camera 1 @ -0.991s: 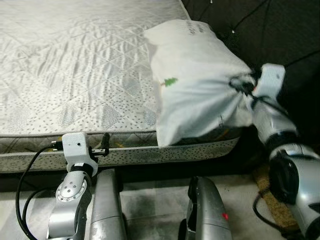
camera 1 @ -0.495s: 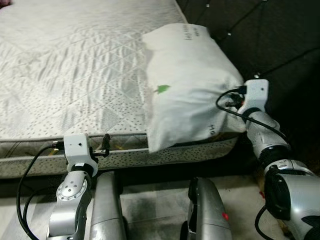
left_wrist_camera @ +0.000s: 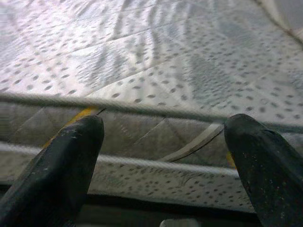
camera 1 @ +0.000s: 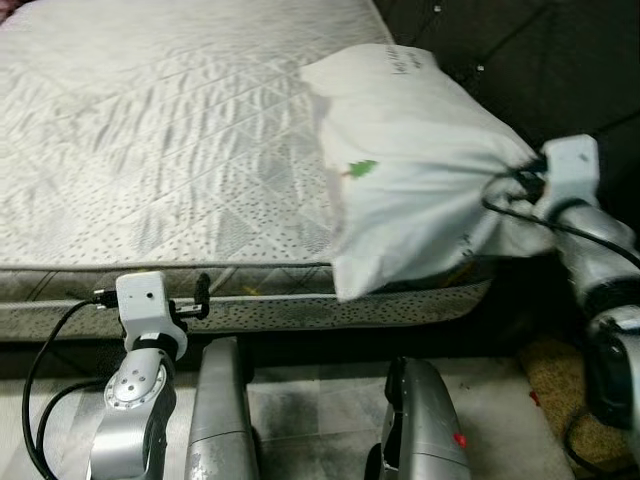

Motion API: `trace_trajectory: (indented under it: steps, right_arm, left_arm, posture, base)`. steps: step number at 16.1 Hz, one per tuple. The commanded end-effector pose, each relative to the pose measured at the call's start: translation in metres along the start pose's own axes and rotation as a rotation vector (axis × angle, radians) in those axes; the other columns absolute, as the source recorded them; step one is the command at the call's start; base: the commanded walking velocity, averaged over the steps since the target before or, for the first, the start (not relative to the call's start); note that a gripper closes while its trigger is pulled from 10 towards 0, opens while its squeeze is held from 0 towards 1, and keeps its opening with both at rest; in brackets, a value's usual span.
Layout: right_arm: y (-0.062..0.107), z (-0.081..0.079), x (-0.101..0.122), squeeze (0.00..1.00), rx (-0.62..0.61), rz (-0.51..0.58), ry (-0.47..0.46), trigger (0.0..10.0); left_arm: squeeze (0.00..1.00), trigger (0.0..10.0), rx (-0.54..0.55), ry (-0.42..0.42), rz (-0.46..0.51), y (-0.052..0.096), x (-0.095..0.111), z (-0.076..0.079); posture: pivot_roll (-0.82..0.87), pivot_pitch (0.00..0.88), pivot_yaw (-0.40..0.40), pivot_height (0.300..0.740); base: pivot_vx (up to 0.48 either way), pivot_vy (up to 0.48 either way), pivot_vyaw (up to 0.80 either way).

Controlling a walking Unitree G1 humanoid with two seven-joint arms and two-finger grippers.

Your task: Clean up the room

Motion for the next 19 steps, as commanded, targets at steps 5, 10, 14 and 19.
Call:
trace_trajectory:
  steps: [5, 10, 14, 19]
  right_arm:
    - [0.007, -0.009, -0.028, 0.00, 0.039, -0.053, -0.027, 9.1]
    - [0.004, -0.040, -0.018, 1.00, 0.107, 0.019, -0.091, 10.0]
    - [0.015, -0.075, -0.037, 1.00, 0.198, 0.009, -0.085, 10.0]
    - [0.038, -0.102, -0.043, 1.00, 0.226, 0.078, -0.167, 10.0]
  left_arm:
    - [0.00, 10.0, -0.019, -0.007, -0.002, -0.002, 0.004, 0.003]
    - [0.00, 10.0, -0.013, -0.006, -0.005, 0.000, 0.003, 0.001]
    - [0.00, 10.0, -0.018, 0.009, -0.007, 0.003, 0.001, 0.005]
    - [0.00, 10.0, -0.004, 0.024, 0.003, 0.006, 0.002, 0.003]
  posture:
    - [0.04, 0.034, -0.031, 0.510]
    - [0.05, 0.034, -0.040, 0.510]
    - [0.04, 0.035, -0.044, 0.510]
    - [0.03, 0.035, -0.037, 0.510]
  base:
    - [0.000, 0.000, 0.00]
    - [0.000, 0.000, 0.00]
    - [0.000, 0.000, 0.00]
    - [0.000, 0.000, 0.00]
Point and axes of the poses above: a point about 5 cm out from each wrist's last joint towards the gripper, its own y axis pointing back from the gripper into the wrist, its own x axis along the axis of the wrist's last joint, z = x × y, the point moved 3 cm from there along -y, pointing out of the wrist towards the gripper, and after that the axes turned 4 degrees about -y, right-handed, at the moved point
